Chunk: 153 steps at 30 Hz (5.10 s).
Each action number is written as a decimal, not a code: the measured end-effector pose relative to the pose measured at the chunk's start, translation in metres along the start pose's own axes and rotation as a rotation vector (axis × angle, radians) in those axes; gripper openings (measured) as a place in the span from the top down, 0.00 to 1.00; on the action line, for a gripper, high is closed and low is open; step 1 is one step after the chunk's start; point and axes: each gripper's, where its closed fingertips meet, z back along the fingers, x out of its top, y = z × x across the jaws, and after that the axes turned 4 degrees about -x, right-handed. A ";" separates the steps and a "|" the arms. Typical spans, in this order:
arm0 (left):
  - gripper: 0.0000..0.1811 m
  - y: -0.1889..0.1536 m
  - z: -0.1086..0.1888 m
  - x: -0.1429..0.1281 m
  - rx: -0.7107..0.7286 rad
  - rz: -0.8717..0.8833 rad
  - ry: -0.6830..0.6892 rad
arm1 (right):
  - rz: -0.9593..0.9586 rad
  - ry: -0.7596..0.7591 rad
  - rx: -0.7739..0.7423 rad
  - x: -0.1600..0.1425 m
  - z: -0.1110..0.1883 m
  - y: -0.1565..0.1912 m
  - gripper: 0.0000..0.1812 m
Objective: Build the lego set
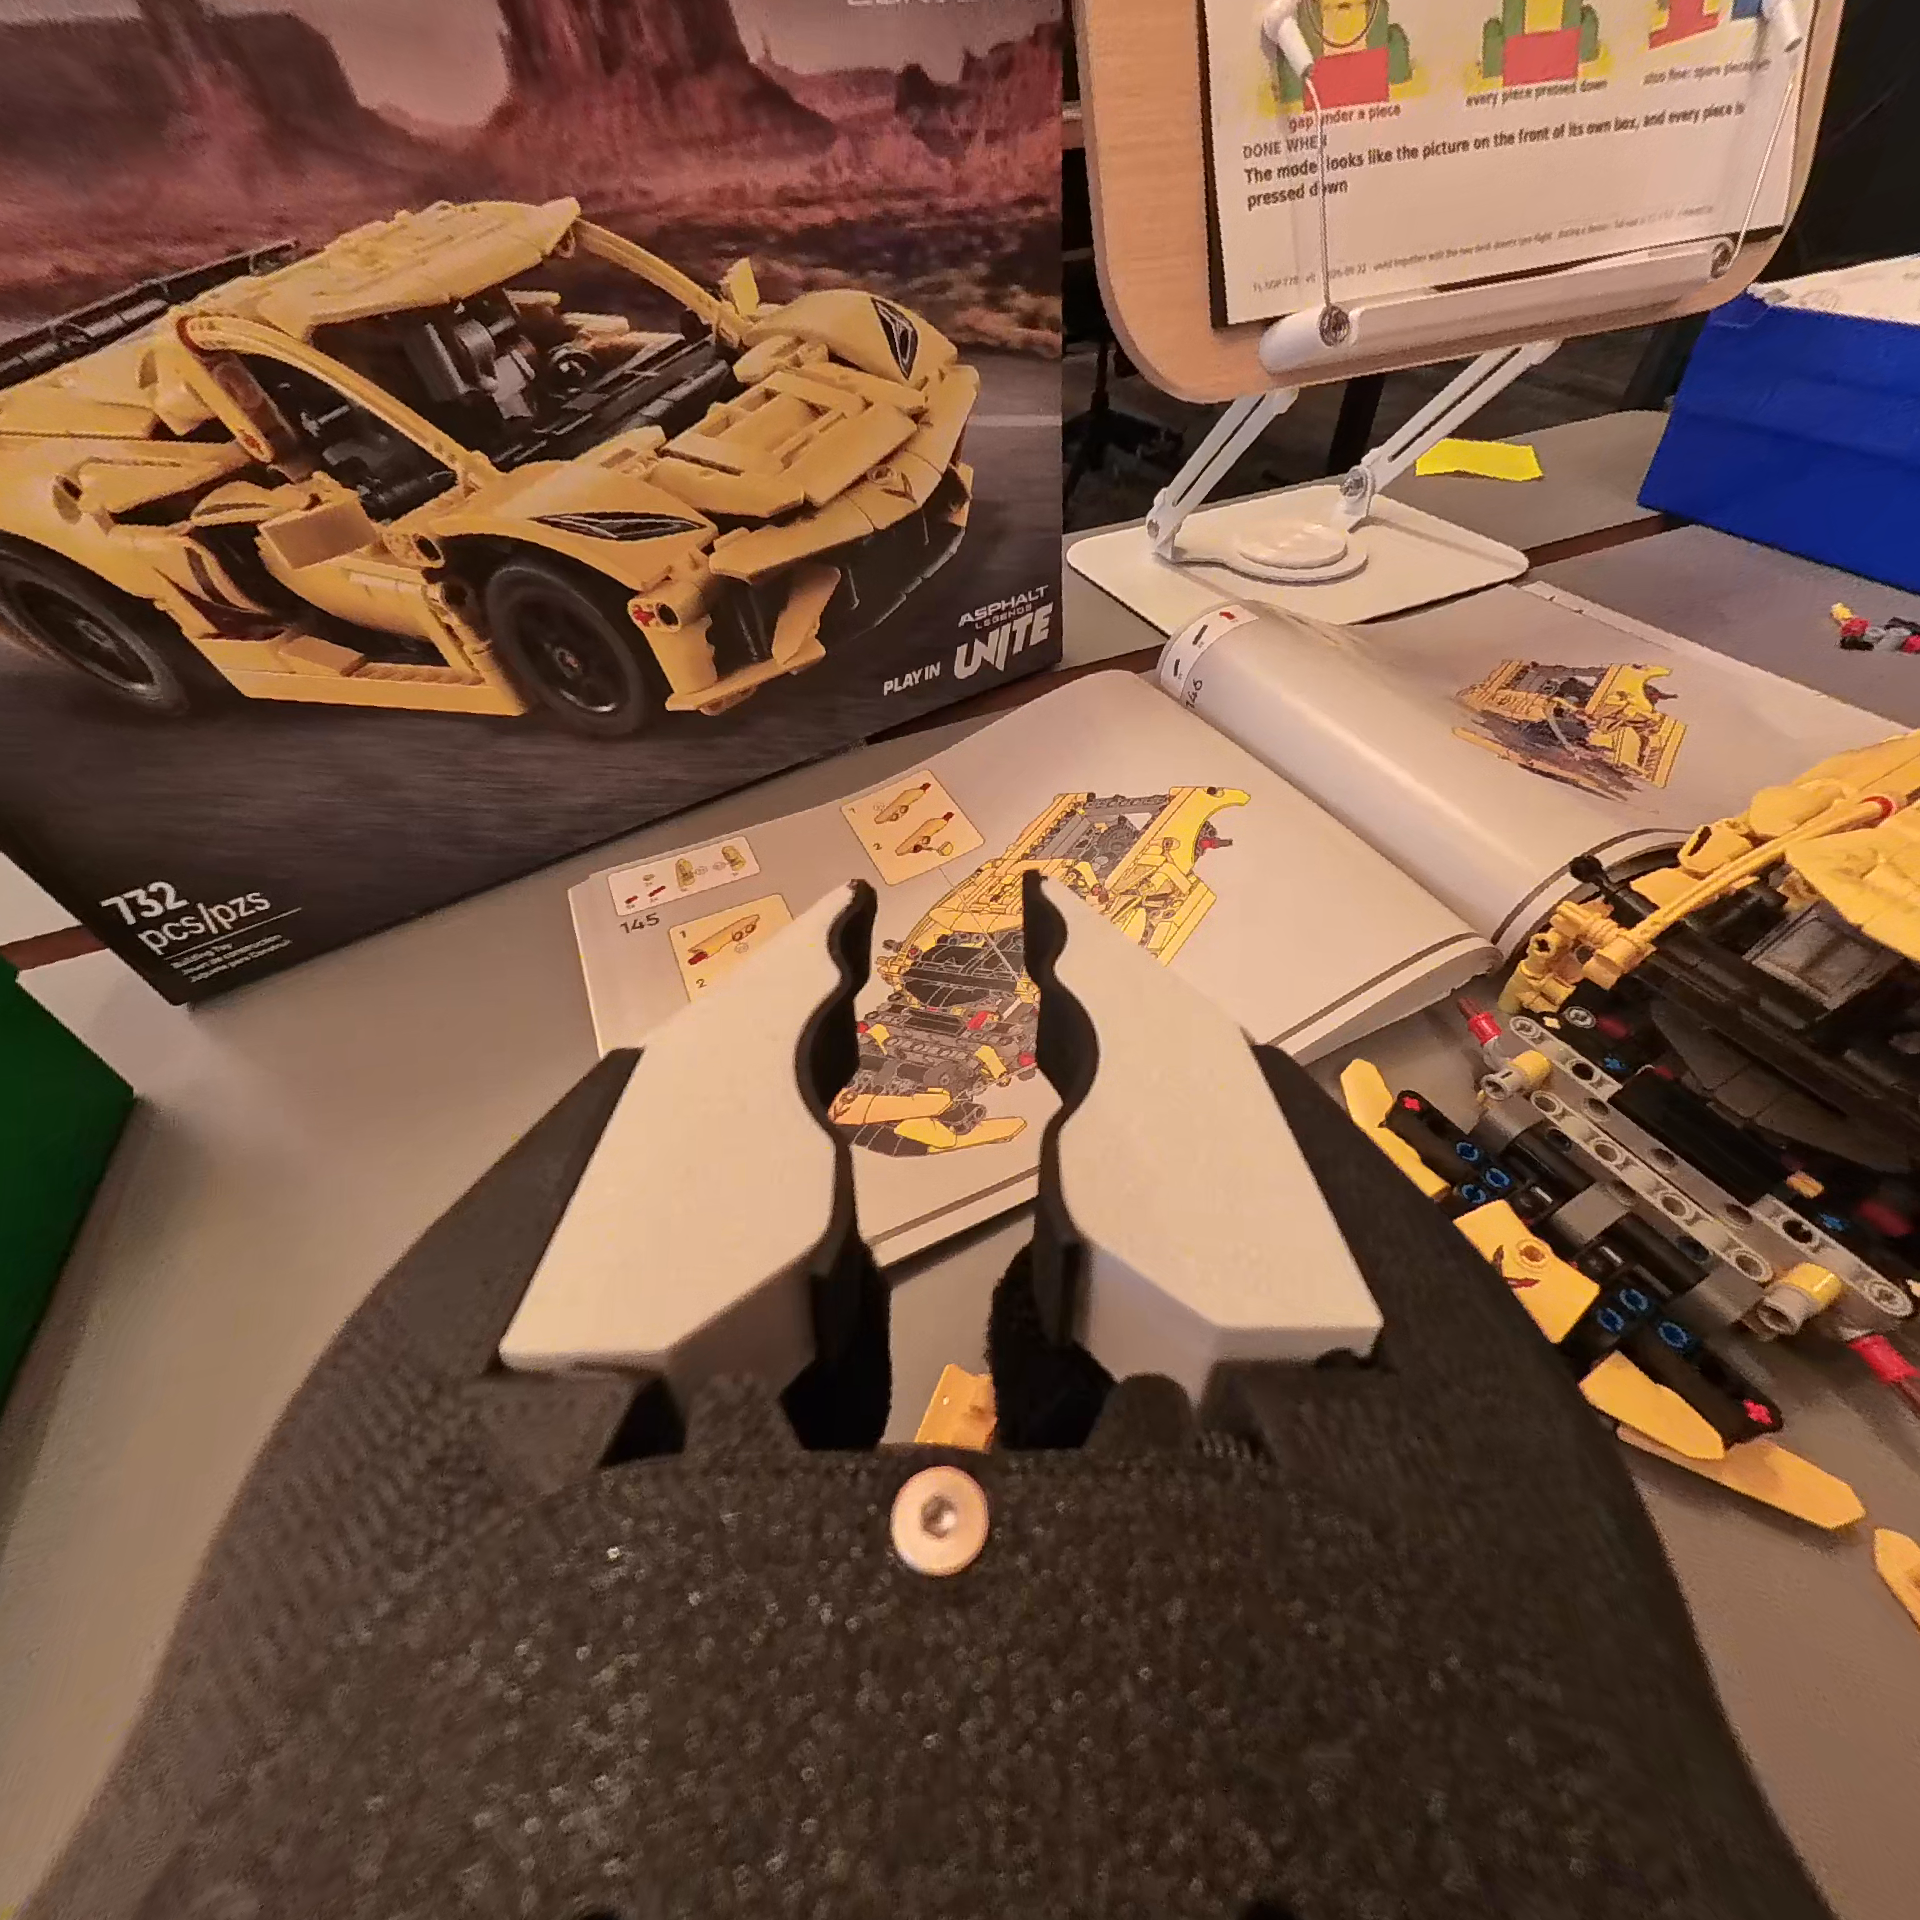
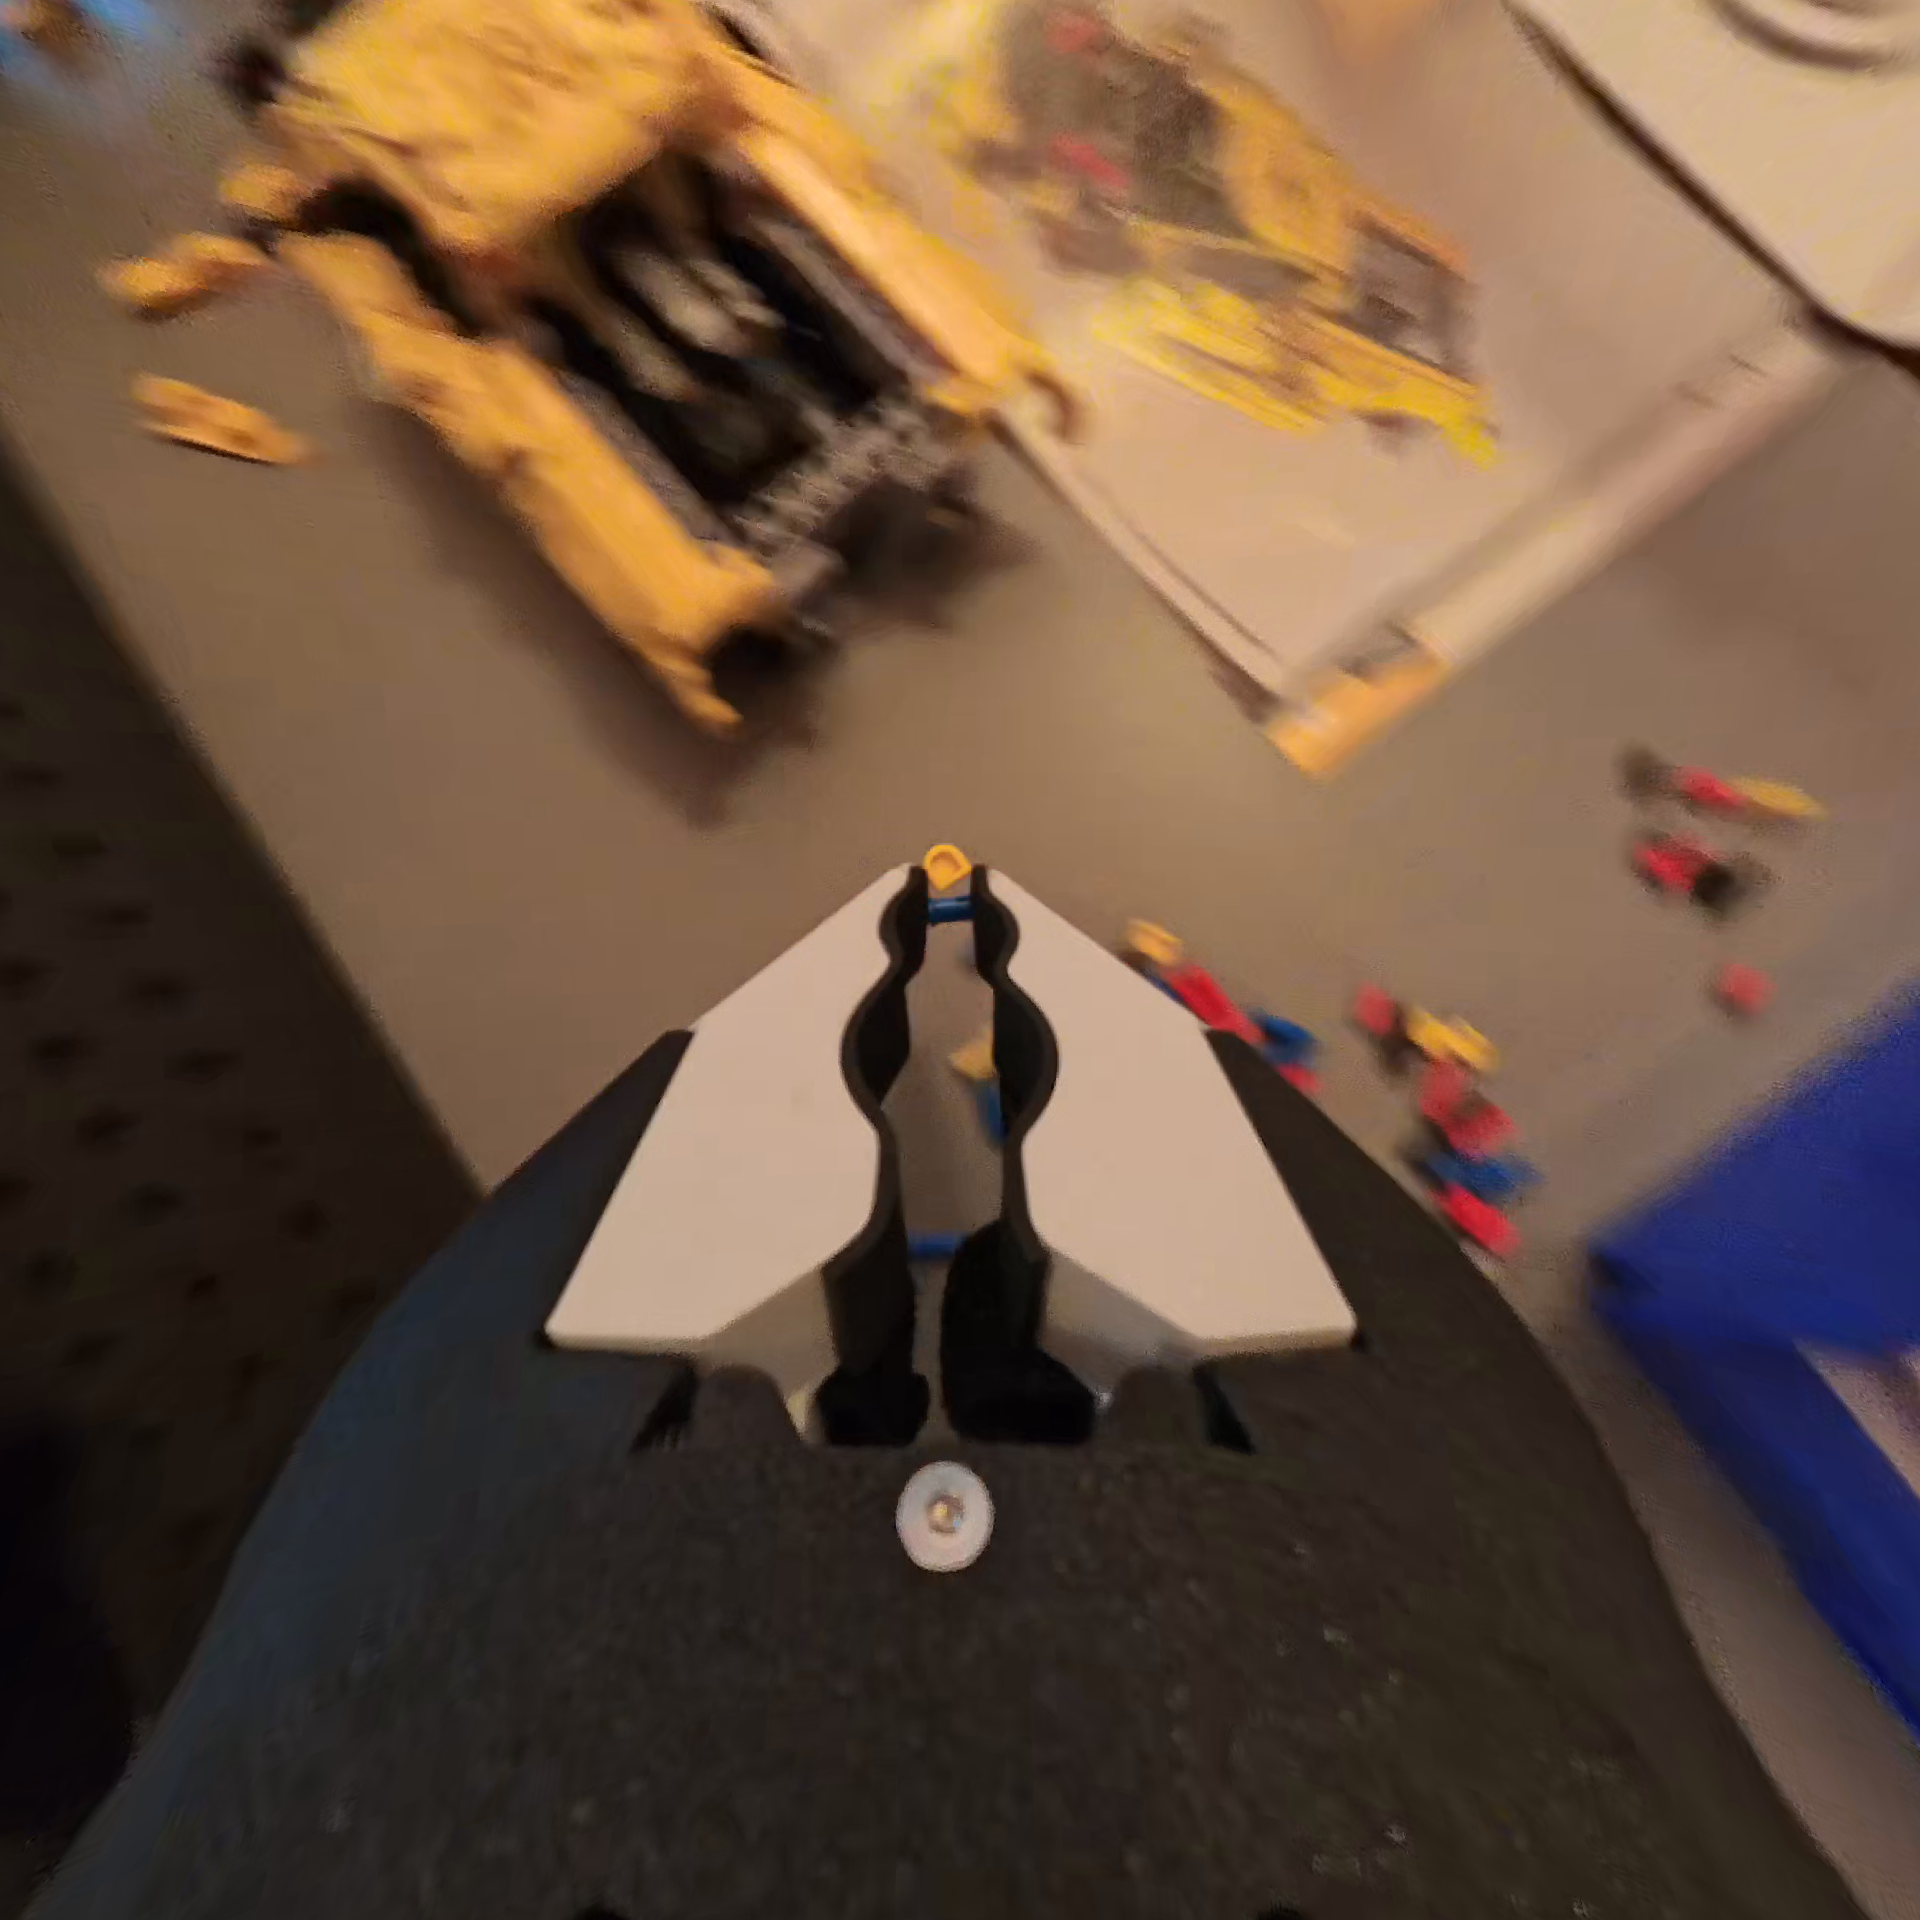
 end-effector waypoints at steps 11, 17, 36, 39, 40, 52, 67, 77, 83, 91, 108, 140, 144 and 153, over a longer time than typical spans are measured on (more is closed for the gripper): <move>0.84 -0.004 0.001 0.001 -0.002 -0.011 0.002 | 0.224 0.100 0.221 0.008 -0.069 0.149 0.96; 0.84 -0.002 0.003 0.003 0.002 -0.002 -0.003 | 0.211 0.115 0.242 0.003 -0.071 0.151 0.96; 0.84 0.000 0.002 -0.001 0.004 0.009 0.012 | -0.060 0.143 -0.185 -0.067 0.010 -0.047 0.87; 0.84 -0.001 0.001 -0.001 0.003 0.001 0.016 | -0.113 0.046 -0.095 -0.050 0.010 -0.030 0.84; 0.84 -0.001 0.001 -0.002 0.006 -0.003 0.019 | -0.081 0.010 -0.041 -0.038 0.008 -0.013 0.84; 0.84 -0.004 0.002 -0.001 -0.002 -0.002 0.016 | 0.263 -0.033 0.211 0.009 -0.060 0.150 0.84; 0.84 0.002 0.002 -0.008 0.014 0.030 0.049 | 0.298 -0.026 0.133 -0.001 -0.067 0.149 0.92; 0.84 -0.015 -0.013 -0.039 -0.087 0.049 0.247 | 0.102 0.024 -0.166 -0.041 -0.009 0.017 0.92; 0.86 -0.072 -0.051 -0.042 -0.385 0.196 0.462 | -0.142 0.035 -0.243 -0.091 0.007 -0.044 0.92; 0.94 -0.114 -0.123 -0.051 -0.499 0.037 0.592 | -0.139 -0.208 -0.222 -0.015 0.028 -0.043 0.80; 1.00 -0.096 -0.146 -0.059 -0.350 0.013 0.572 | 0.313 0.148 0.277 0.172 -0.196 -0.004 0.66; 1.00 0.005 -0.104 -0.076 -0.152 -0.022 0.686 | 0.096 0.137 0.017 0.074 -0.142 -0.129 0.67; 1.00 0.009 -0.104 -0.076 -0.168 0.064 0.690 | 0.114 0.160 0.021 0.077 -0.145 -0.130 0.70; 0.94 0.038 -0.075 -0.061 -0.091 0.018 0.669 | 0.051 0.106 -0.003 0.080 -0.136 -0.128 0.67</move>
